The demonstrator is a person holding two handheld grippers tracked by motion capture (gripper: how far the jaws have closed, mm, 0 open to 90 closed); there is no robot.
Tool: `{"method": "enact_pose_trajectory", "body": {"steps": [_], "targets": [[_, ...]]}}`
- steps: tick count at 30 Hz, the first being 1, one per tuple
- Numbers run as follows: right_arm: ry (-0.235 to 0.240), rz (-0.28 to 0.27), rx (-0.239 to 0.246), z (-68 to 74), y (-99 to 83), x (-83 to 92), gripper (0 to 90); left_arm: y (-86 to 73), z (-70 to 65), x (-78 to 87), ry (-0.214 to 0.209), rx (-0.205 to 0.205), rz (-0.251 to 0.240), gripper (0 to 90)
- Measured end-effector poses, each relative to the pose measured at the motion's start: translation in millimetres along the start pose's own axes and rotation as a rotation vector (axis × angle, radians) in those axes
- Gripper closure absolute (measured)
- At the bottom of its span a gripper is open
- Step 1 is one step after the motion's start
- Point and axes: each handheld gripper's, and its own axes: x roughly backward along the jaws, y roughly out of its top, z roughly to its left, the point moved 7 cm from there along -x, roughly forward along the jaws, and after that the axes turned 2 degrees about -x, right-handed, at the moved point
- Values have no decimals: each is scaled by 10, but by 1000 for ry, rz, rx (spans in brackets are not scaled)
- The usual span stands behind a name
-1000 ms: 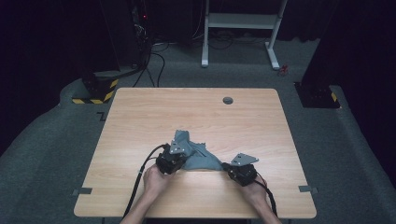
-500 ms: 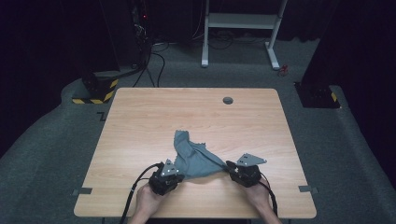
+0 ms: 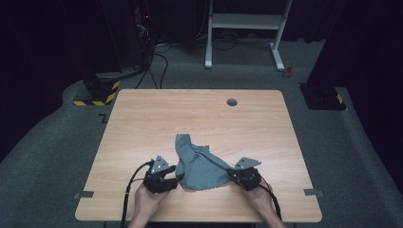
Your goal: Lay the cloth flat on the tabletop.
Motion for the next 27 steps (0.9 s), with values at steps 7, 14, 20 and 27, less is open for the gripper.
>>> {"method": "enact_pose_trajectory", "body": {"steps": [7,14,20,27], "targets": [[-1,-56,-61,-84,102,41,785,39,323,-412,157,9,50,478],[-12,-33,-90,-94,291,-140,676,36,501,-536,191,50,15,421],[-14,22,-103,-78,343,-324,683,10,493,-525,216,44,-10,399],[-38,68,-141,-144,376,-339,706,-2,488,-520,225,83,-8,384]]}}
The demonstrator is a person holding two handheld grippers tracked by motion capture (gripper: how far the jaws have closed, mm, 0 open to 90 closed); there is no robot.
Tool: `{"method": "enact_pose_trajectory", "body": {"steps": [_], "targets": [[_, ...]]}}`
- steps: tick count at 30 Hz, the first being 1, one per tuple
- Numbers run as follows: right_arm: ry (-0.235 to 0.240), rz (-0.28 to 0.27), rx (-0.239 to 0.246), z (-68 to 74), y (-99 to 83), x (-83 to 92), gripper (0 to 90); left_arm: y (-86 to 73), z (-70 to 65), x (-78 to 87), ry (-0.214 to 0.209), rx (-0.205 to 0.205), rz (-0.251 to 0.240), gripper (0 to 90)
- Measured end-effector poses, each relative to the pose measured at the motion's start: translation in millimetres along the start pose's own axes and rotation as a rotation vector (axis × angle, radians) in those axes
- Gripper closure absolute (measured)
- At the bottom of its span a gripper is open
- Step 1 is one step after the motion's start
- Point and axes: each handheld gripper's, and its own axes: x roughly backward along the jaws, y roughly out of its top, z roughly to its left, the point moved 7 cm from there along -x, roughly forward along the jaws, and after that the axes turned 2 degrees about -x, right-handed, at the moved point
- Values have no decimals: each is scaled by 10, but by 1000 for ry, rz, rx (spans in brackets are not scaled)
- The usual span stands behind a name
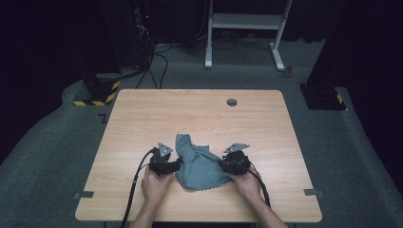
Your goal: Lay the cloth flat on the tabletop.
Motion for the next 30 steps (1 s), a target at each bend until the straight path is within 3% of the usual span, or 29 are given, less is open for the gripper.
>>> {"method": "enact_pose_trajectory", "body": {"steps": [7,9,12,16,18,23,24,26,30], "targets": [[-34,-17,-25,-57,81,-5,707,-1,-9,2,-17,-18,1,380],[-40,-21,-12,-63,125,-24,692,0,-18,-1,-25,-21,-1,367],[-21,-21,-18,-65,186,-90,700,-2,-27,2,-31,-30,1,369],[15,11,14,-25,185,-152,888,-2,-26,2,-29,-31,1,369],[-1,22,57,-21,196,-144,900,-2,-26,2,-29,-30,0,369],[-56,29,37,-147,223,-80,897,-2,-25,2,-29,-30,1,368],[-44,21,29,-162,231,-65,887,-2,-25,2,-29,-30,1,367],[-10,8,0,-167,247,-41,756,-2,-25,2,-29,-29,1,367],[-8,-13,-20,-168,363,-65,754,-2,-23,2,-30,-30,1,367]]}}
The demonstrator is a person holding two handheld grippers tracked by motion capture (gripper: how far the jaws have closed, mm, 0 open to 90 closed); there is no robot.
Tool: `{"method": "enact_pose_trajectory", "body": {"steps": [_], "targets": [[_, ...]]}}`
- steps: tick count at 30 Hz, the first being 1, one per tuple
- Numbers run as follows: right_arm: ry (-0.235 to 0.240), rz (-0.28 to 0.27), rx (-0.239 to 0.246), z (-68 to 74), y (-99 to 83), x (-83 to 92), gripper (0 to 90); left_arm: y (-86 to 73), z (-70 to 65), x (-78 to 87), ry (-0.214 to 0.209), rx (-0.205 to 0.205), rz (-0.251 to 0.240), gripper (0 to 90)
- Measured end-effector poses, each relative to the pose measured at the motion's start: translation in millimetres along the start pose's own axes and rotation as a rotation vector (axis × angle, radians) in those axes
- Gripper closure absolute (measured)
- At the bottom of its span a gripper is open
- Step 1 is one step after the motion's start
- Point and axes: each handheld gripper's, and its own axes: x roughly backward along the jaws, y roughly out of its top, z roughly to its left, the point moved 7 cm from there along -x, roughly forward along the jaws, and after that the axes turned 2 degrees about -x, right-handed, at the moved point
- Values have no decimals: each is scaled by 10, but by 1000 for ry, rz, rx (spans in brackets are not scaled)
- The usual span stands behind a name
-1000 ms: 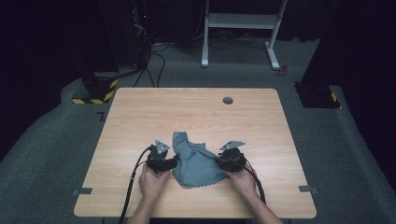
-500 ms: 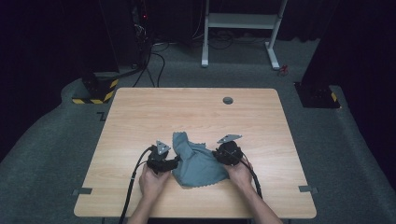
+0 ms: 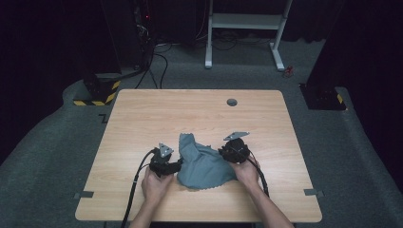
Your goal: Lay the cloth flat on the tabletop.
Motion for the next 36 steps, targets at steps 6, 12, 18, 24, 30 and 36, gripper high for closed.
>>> {"method": "enact_pose_trajectory", "body": {"steps": [6,12,18,24,30,36], "targets": [[29,-7,-9,122,224,-291,725,0,0,0,0,0,0,367],[16,35,42,226,257,-473,861,0,0,0,0,1,0,367],[-5,17,31,157,279,-426,898,1,1,-1,-1,0,-1,366],[8,-17,-39,-8,303,-313,898,1,1,-1,-2,2,-1,367],[80,-36,77,335,265,-225,898,3,2,-3,-4,5,-2,368],[170,-7,235,817,141,-194,888,3,2,-3,-4,5,-2,368]]}}
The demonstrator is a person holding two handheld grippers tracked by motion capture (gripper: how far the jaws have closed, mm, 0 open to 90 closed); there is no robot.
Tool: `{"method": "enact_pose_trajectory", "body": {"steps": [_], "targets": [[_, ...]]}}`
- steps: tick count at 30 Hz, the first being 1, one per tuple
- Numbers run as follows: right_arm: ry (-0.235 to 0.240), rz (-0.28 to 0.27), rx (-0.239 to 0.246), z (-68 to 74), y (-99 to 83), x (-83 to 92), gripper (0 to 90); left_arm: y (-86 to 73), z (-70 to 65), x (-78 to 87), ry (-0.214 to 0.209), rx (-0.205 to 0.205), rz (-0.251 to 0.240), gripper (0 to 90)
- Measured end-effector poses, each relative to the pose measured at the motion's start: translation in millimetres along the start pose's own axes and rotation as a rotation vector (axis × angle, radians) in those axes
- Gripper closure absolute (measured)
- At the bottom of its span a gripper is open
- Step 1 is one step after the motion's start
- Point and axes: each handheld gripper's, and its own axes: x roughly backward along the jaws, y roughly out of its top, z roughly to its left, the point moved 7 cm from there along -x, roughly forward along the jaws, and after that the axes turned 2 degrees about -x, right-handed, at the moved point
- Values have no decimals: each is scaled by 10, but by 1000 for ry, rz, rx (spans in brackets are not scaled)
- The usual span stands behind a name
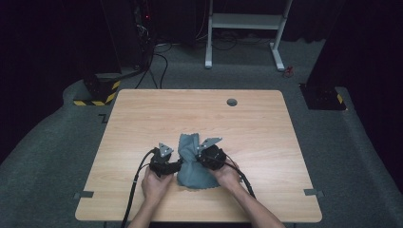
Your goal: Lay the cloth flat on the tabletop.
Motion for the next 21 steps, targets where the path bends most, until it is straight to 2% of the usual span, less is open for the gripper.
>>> {"method": "enact_pose_trajectory", "body": {"steps": [2,3,4,5,7,8,9,10,14,17,19,20,21], "targets": [[26,21,19,70,-46,-31,813,0,0,0,0,0,0,368],[22,13,19,58,-54,-20,790,0,0,0,0,0,0,368],[10,-1,-1,14,-50,6,788,0,0,0,0,1,0,368],[-5,-28,-33,-62,-33,46,785,0,-1,-1,0,1,0,368],[-23,-79,-127,-218,2,133,776,1,-1,-1,1,1,-1,368],[-50,-96,-172,-316,13,175,773,2,0,-2,2,1,-1,368],[-80,-108,-201,-405,14,201,772,3,1,-3,2,2,1,368],[-103,-88,-224,-494,-8,193,768,4,2,-5,2,1,0,368],[-155,-9,-215,-589,-87,20,731,4,2,-4,2,1,0,368],[-168,-1,-215,-616,-91,-70,708,4,1,-4,3,1,0,368],[-171,25,-219,-605,-100,-130,712,3,1,-4,3,2,1,368],[-173,18,-208,-598,-95,-138,741,4,1,-5,3,1,0,368],[-168,24,-182,-565,-85,-147,822,3,0,-4,3,2,1,368]]}}
